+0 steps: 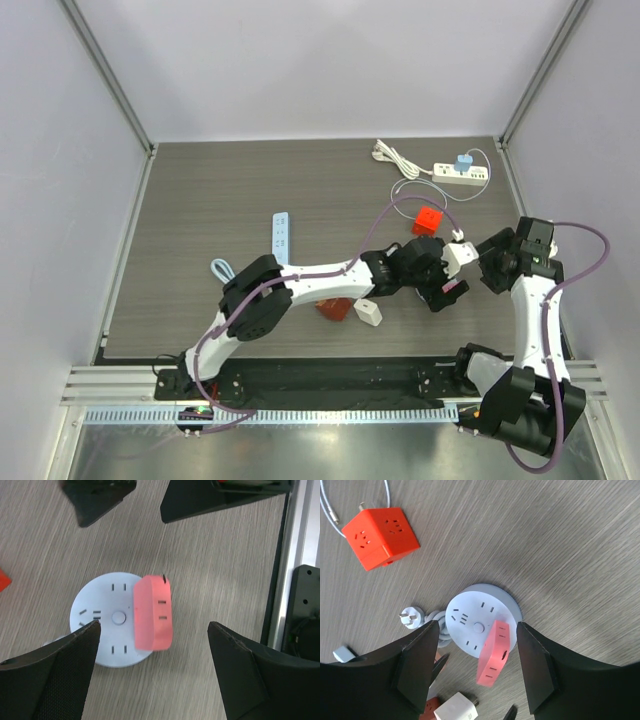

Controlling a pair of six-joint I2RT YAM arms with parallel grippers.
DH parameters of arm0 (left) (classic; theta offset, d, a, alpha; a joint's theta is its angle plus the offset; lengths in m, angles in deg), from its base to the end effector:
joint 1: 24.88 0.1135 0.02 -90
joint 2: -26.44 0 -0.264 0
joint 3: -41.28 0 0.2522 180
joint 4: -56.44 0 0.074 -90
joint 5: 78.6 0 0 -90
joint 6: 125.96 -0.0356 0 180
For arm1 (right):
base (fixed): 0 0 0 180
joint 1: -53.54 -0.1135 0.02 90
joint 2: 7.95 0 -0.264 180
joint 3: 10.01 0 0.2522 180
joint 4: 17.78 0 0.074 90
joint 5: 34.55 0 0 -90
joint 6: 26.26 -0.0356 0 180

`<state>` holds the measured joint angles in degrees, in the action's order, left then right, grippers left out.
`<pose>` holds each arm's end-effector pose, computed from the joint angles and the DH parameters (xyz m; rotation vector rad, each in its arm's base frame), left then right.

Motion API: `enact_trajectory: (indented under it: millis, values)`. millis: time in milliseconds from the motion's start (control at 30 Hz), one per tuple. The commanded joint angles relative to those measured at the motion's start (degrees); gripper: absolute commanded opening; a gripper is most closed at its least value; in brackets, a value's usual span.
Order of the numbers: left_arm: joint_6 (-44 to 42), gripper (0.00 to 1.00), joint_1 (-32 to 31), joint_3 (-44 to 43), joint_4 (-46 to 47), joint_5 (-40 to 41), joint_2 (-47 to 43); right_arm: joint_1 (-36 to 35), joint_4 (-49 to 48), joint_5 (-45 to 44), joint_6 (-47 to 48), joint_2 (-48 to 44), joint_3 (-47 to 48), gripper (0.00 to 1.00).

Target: Pull the plug off the socket

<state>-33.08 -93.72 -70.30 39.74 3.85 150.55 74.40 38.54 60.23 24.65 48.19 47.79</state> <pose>0.1796 -0.4769 0.2240 1.2704 1.8011 -0.8743 0.1770 -0.0643 0.2507 1.2377 2.2134 0.2325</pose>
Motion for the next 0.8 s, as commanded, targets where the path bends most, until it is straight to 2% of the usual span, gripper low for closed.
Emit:
enact_trajectory:
  millis: [0,167,300,467,567,633,733,767]
  values:
    - [-0.94,0.88,-0.51,-4.21,2.33,-0.97,3.31,0.41,0.41,3.04,1.03,-2.26,1.67,0.68]
    - [-1.03,0.85,-0.42,-7.2,1.36,-0.54,6.49,0.41,0.33,2.61,2.43,-3.23,2.2,0.69]
    - [-1.64,0.71,-0.24,-8.7,0.49,1.4,7.98,0.41,0.15,4.1,3.76,-2.79,2.11,0.69]
    - [-2.08,0.55,0.46,-10.72,-2.07,-0.71,9.3,0.41,-0.55,5.33,4.02,-2.88,1.23,0.69]
    - [-2.26,0.41,0.46,-10.2,-2.16,-1.24,9.13,0.41,-0.91,5.94,3.94,-2.97,0.44,0.69]
    - [-2.26,0.36,0.55,-9.76,-2.25,-1.59,8.86,0.41,-1.26,6.47,3.5,-2.7,-0.17,0.69]
    - [-2.61,0.18,0.9,-9.32,-2.68,-2.29,8.25,0.58,-1.87,8.23,3.06,-1.57,-1.22,0.69]
    - [-2.7,0.06,1.07,-9.32,-3.29,-2.64,7.99,0.67,-2.31,8.75,2.97,-1.3,-1.49,0.69]
